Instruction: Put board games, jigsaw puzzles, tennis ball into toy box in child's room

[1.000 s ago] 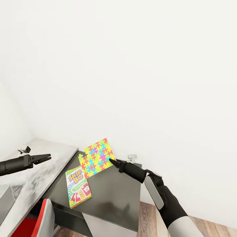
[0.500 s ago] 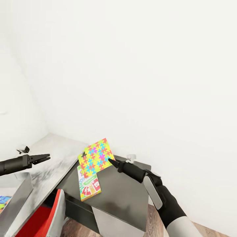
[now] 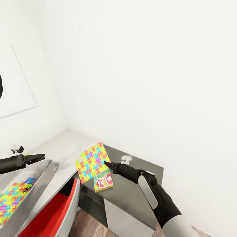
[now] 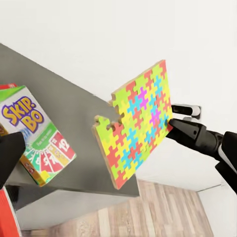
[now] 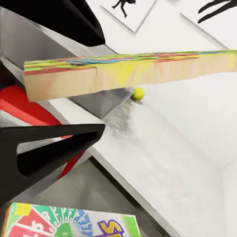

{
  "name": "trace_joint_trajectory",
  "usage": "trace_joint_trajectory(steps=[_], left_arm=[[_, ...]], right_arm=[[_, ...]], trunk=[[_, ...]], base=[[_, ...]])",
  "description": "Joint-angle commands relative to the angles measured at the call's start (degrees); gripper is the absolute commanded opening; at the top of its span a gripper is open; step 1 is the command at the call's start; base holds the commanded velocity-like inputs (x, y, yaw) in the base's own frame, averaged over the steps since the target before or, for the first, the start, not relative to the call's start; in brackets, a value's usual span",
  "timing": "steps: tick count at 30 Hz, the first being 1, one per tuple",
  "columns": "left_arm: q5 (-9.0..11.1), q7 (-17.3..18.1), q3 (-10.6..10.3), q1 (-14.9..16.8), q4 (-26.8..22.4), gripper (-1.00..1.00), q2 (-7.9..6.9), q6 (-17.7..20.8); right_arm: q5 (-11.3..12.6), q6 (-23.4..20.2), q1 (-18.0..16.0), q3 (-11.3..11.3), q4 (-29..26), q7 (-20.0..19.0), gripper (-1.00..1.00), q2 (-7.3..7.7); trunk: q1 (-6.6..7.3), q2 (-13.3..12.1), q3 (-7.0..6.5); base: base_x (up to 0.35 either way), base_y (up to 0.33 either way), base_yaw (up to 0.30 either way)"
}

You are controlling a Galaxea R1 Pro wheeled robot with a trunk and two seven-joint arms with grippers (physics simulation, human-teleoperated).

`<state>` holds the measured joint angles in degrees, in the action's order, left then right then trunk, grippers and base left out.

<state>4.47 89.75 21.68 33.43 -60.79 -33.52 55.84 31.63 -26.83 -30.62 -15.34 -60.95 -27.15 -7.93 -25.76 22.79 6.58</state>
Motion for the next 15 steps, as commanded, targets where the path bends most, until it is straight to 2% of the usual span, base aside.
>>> trace_joint_trajectory(steps=[1, 15], left_arm=[[-0.1, 0.2, 0.0, 0.1, 0.0, 1.00, -0.03, 0.6], [-0.2, 0.2, -0.1, 0.1, 0.1, 1.00, -0.49, 0.6]], right_arm=[[0.5, -0.5, 0.0, 0.0, -0.1, 0.1, -1.00, -0.01], [0.4, -0.6, -0.1, 0.0, -0.2, 0.2, -1.00, 0.02]], trunk=[[-0.02, 0.1, 0.08], [-0.02, 0.1, -0.61]], base=[[-0.136, 0.000, 0.273], [-0.030, 0.000, 0.266]])
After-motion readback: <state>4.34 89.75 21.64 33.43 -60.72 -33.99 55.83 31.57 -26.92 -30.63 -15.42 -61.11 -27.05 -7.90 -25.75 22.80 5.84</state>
